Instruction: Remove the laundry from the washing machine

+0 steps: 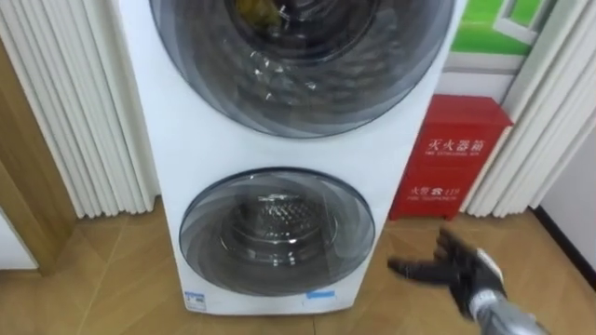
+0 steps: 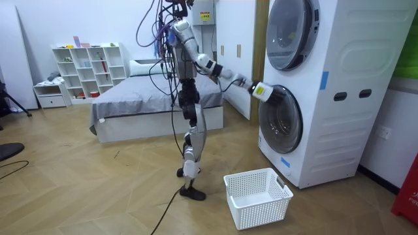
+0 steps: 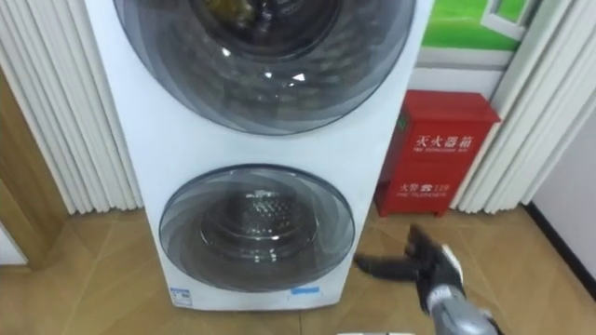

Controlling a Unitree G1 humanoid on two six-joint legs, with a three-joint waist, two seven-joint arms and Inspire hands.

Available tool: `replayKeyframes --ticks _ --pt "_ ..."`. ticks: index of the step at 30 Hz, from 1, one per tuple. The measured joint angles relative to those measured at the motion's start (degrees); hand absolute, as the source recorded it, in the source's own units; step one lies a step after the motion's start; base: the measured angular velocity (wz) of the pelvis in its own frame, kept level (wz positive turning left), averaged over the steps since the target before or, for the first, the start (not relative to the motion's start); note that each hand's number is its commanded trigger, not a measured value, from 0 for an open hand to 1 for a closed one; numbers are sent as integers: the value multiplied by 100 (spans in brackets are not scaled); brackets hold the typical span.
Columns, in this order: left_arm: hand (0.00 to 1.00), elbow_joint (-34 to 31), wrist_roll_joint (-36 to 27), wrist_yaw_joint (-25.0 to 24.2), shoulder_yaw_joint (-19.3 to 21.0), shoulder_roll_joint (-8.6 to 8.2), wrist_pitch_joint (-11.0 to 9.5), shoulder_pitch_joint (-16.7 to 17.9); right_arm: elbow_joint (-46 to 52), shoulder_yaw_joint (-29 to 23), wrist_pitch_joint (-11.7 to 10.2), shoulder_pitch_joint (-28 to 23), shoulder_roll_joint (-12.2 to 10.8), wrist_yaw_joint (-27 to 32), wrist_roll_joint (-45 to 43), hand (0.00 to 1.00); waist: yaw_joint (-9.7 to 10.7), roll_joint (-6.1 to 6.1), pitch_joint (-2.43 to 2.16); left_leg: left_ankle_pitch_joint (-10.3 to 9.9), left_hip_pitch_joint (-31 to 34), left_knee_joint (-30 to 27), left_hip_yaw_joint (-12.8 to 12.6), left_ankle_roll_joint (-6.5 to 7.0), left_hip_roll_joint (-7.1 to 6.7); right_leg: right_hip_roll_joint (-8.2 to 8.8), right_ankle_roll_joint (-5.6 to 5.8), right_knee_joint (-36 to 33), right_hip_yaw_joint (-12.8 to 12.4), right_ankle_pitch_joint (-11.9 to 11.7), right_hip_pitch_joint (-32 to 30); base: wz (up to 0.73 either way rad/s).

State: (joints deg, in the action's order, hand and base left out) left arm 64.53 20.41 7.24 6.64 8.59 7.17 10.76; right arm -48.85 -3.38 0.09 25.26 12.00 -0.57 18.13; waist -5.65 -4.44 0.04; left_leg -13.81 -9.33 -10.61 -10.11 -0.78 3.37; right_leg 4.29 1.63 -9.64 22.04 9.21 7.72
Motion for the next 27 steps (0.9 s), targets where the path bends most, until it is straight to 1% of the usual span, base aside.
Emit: replayKeyframes --ticks 1,2,3,4,6,9,11,12,14,15,16,17,18,19,20,21,22,23,24,25,26,27 --pt "0 -2 4 2 4 8 0 -2 -3 0 2 150 60 46 39 0 -58 -1 -1 0 -29 21 136 0 -5 -1 0 2 10 0 61 4" --pt "0 -13 5 2 8 10 2 -7 -3 0 2 224 107 62 114 0 -79 6 4 0 -30 40 160 0 -5 -2 0 6 15 0 75 14" --pt "0 -51 5 2 5 9 2 -11 -2 1 2 367 207 104 258 0 -93 32 22 0 -30 80 181 0 -5 -5 0 8 11 0 88 23" --pt "0 -64 5 2 5 11 11 -20 -3 1 2 472 316 137 411 0 -93 42 29 1 -33 105 227 0 -6 -7 1 8 3 0 81 24" --pt "0 -99 4 1 1 18 41 -38 -2 1 4 552 423 143 618 0 -148 44 31 2 -17 120 249 0 -2 -9 1 -11 3 0 49 7" --pt "0 -96 5 1 -2 33 126 -1 -2 1 7 604 514 190 785 0 -195 5 34 2 -5 125 293 0 -3 -10 1 -13 13 0 46 2" --pt "0 -97 14 2 -16 68 126 3 -3 5 8 605 602 246 798 0 -203 -42 52 2 15 126 352 0 -3 -11 1 -22 13 0 41 14" --pt "0 -102 19 1 -18 108 126 -17 -35 13 10 622 674 258 844 0 -224 -82 55 2 27 126 442 0 -2 -16 1 -24 21 0 24 0" --pt "0 -113 86 -3 -9 150 136 -8 -197 40 19 805 713 310 846 0 -247 -108 43 2 36 124 569 0 -1 -21 1 -44 36 0 6 -4" --pt "0 -142 184 -7 -6 162 161 10 -345 112 19 930 784 339 845 0 -248 -129 37 2 51 80 590 0 -15 -3 -2 -44 37 -2 31 18" --pt "0 -206 183 -18 -8 206 166 49 -413 197 20 973 854 380 843 0 -236 -273 86 -7 314 -418 516 2 -104 173 -24 -1 -130 -25 122 37" --pt "0 -248 186 -22 -11 242 167 19 -433 205 28 961 886 416 837 0 -233 -488 153 -93 622 -762 425 34 -218 321 -23 38 -416 -24 171 81" --pt "0 -301 225 -36 -111 251 165 -117 -482 188 57 966 1092 471 830 0 -209 -577 111 57 1173 -360 427 68 -415 475 -16 64 -786 -21 102 80" --pt "0 -324 303 -62 -322 232 162 -294 -580 187 51 1017 1352 507 830 0 -350 -565 111 775 1426 -105 255 355 -459 517 187 -129 -781 110 -72 45" --pt "0 -330 319 -62 -343 242 164 -296 -690 219 84 1109 1355 516 828 0 -499 -599 95 819 1383 -86 176 377 -484 557 267 -168 -756 139 -99 -24" --pt "0 -246 336 -62 -307 267 199 -254 -802 232 209 1202 1219 662 839 0 -575 -579 97 817 1242 -109 147 379 -422 499 302 -129 -614 209 -73 -58" --pt "0 -182 357 -62 -210 287 249 -257 -795 231 259 1221 1228 589 837 0 -565 -518 103 817 1176 -108 240 377 -331 329 252 26 -556 215 -146 -48" --pt "0 -183 361 -63 -178 299 259 -262 -738 230 265 1245 1259 586 845 0 -557 -504 104 816 1176 -106 251 376 -305 262 221 122 -490 165 -239 -36" --pt "0 -192 367 -65 -111 326 257 -226 -554 232 279 1405 1306 625 856 0 -520 -518 102 798 1168 -77 211 350 -343 249 176 211 -387 -188 -423 -15" --pt "0 -190 389 -73 -79 299 275 -245 -311 259 276 1507 1399 663 882 0 -413 -430 58 748 1123 -43 225 310 -358 251 15 90 -221 -183 -456 -12" --pt "0 -197 399 -73 -80 297 267 -247 -236 321 270 1568 1470 676 906 0 -408 -387 52 748 1075 -24 213 310 -349 247 8 75 -211 -187 -435 -6" --pt "0 -193 402 -72 -64 304 249 -246 -220 453 263 1746 1554 680 928 0 -410 -316 53 747 957 14 170 308 -325 215 1 75 -199 -190 -343 -17"
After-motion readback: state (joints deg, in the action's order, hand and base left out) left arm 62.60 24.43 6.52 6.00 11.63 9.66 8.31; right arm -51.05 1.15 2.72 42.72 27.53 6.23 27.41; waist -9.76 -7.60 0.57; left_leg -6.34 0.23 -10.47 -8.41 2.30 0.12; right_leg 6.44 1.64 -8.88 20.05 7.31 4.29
